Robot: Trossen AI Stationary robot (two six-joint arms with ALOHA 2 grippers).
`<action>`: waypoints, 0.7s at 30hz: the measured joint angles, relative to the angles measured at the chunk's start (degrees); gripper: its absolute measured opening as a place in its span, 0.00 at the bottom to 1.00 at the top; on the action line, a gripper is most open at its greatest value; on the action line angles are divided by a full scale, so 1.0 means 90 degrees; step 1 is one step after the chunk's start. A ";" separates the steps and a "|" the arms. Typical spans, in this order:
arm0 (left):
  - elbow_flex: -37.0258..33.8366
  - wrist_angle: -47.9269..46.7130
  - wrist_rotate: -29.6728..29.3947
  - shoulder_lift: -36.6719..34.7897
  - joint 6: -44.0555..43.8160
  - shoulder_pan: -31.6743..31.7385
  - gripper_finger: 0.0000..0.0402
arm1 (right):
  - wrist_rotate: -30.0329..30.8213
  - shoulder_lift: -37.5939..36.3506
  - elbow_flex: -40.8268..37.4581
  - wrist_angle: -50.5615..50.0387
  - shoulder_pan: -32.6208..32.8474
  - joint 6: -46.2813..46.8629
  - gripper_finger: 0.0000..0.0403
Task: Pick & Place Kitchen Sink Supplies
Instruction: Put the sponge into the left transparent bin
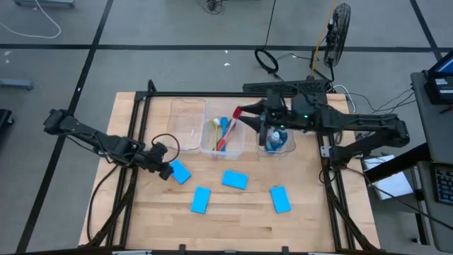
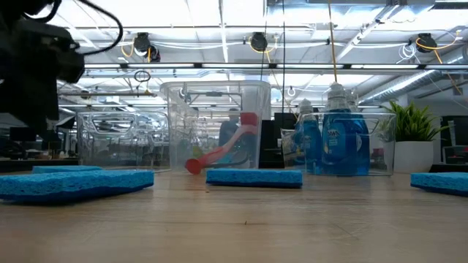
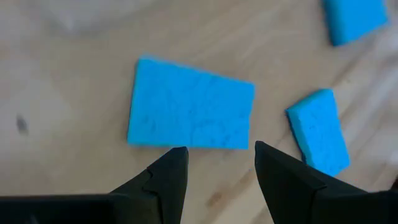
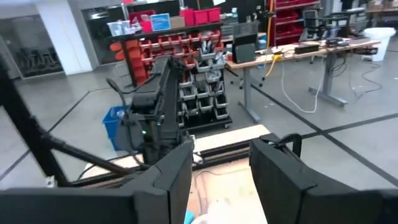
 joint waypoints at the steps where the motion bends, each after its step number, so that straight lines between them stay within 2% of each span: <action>1: 0.0000 -0.0002 0.0058 0.0111 -0.0395 0.0000 0.46 | -0.0002 -0.0087 0.0000 -0.0128 0.0036 0.0000 0.37; 9: 0.0000 0.0190 0.0365 0.0764 -0.2646 -0.0002 0.46 | 0.0001 -0.0676 0.0000 -0.1355 0.0275 -0.0047 0.37; 17: 0.0000 0.1064 0.0199 0.1272 -0.3366 0.0002 0.46 | 0.0036 -0.1459 -0.0087 -0.2276 0.0457 -0.0390 0.37; 21: 0.0000 0.1221 0.0202 0.1569 -0.3653 0.0002 0.46 | 0.0025 -0.2117 -0.0684 -0.2262 0.0505 -0.0392 0.36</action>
